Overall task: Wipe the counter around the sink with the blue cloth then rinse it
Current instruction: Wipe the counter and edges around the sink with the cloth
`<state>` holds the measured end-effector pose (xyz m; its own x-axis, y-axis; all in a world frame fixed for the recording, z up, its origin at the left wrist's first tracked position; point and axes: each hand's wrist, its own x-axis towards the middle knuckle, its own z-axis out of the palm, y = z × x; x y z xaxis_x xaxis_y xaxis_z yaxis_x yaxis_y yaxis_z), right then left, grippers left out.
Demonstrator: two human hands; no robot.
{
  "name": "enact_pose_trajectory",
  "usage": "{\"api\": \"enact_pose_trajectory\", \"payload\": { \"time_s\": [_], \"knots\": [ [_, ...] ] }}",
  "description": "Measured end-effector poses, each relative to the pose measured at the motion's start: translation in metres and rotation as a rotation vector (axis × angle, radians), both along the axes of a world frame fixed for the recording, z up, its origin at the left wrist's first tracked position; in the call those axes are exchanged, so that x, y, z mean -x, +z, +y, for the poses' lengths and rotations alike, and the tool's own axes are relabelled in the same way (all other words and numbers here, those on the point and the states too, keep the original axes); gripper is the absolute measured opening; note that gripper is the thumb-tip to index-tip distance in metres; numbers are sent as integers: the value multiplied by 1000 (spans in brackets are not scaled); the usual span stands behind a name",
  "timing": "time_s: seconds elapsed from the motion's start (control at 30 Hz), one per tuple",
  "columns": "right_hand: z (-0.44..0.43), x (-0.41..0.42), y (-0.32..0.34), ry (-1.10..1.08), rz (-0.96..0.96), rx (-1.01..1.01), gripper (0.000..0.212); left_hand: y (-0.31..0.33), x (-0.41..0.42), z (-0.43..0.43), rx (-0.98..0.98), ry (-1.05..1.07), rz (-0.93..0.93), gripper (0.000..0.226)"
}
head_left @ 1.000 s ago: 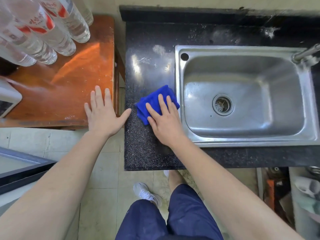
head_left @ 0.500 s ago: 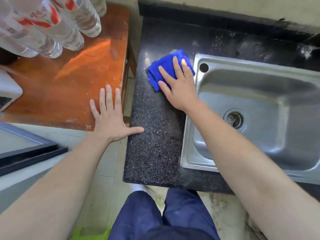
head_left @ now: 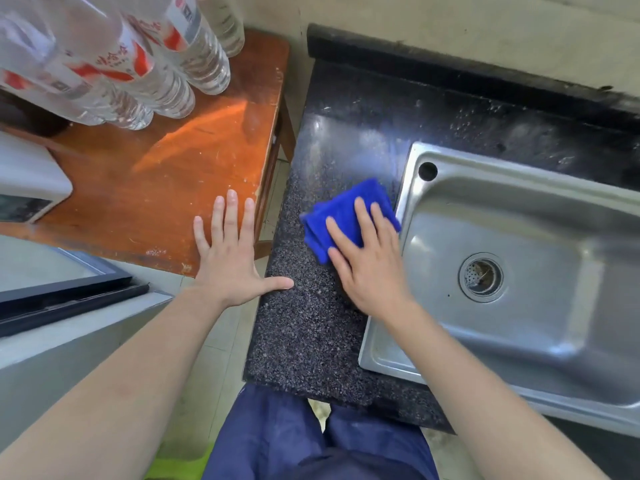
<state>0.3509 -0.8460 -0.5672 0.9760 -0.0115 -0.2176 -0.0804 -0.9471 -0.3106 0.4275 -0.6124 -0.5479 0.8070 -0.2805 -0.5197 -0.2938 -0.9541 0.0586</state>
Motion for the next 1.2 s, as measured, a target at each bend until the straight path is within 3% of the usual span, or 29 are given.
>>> {"api": "enact_pose_trajectory", "payload": {
  "time_s": [0.13, 0.5, 0.63, 0.93, 1.2],
  "knots": [
    [12, -12, -2, -7, 19, -2, 48, 1, 0, 1, -3, 2, -5, 151],
    [5, -217, -1, -57, 82, 15, 52, -1, -2, 1, -18, -7, 3, 150],
    [20, -176, -3, -33, 40, 44, 52, -4, 0, 3, -3, -11, -23, 150],
    [34, 54, 1, 4, 83, 23, 51, -4, 1, 5, 49, -8, -56, 155],
    [34, 27, 2, -66, 108, 71, 53, -8, -1, 6, 68, -31, -51, 156]
  ]
}}
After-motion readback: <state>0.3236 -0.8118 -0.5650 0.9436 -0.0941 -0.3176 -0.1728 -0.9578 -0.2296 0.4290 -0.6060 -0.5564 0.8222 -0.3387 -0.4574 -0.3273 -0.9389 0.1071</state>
